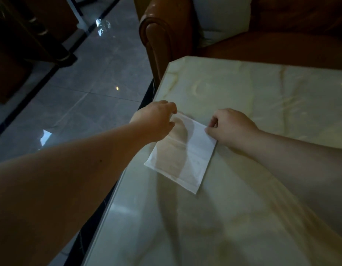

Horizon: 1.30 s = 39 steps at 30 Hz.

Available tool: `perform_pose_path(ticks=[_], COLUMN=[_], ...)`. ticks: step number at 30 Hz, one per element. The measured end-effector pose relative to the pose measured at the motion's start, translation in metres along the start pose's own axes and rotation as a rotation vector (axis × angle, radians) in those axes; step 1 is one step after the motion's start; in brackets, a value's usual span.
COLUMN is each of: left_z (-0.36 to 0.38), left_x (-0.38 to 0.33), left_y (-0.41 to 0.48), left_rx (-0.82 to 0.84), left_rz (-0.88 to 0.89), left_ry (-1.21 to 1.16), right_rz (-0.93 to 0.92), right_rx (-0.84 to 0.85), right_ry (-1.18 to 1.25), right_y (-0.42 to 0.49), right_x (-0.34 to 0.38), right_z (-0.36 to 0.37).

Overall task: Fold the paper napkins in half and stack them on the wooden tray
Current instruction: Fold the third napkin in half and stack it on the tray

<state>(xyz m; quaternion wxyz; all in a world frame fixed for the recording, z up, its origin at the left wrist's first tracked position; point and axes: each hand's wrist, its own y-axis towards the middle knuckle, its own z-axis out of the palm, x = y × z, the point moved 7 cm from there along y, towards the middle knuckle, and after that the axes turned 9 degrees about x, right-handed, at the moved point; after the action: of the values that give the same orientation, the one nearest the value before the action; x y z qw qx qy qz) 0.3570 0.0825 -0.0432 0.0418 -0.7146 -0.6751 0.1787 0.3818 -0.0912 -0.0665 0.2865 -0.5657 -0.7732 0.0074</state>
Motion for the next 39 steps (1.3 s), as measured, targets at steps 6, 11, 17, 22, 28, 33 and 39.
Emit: perform_pose_path(ticks=[6, 11, 17, 22, 28, 33, 39], left_z=[0.007, -0.01, -0.007, 0.012, 0.018, 0.013, 0.021], left_x=[-0.025, -0.031, -0.03, -0.015, -0.01, -0.006, -0.007], left_y=[0.009, -0.011, -0.057, -0.076, -0.087, -0.071, -0.044], left_rx=[0.073, -0.02, -0.061, 0.004, 0.09, 0.036, 0.058], left_rz=[0.16, 0.224, 0.377, 0.359, 0.347, 0.228, 0.143], left_ry=[0.129, 0.228, 0.349, 0.394, 0.32, 0.213, 0.183], right_rz=[-0.282, -0.406, -0.495, -0.45, -0.402, -0.22, 0.001], right_rx=[-0.028, -0.041, -0.085, -0.075, -0.005, -0.111, -0.097], right_ry=[0.045, 0.098, 0.131, 0.155, 0.145, 0.255, 0.195], right_y=[-0.021, -0.05, -0.079, -0.093, -0.1, -0.091, -0.08], right_x=[0.017, 0.027, 0.044, 0.053, 0.053, 0.027, 0.007], right_z=[-0.01, -0.022, -0.005, 0.033, 0.047, 0.027, 0.028])
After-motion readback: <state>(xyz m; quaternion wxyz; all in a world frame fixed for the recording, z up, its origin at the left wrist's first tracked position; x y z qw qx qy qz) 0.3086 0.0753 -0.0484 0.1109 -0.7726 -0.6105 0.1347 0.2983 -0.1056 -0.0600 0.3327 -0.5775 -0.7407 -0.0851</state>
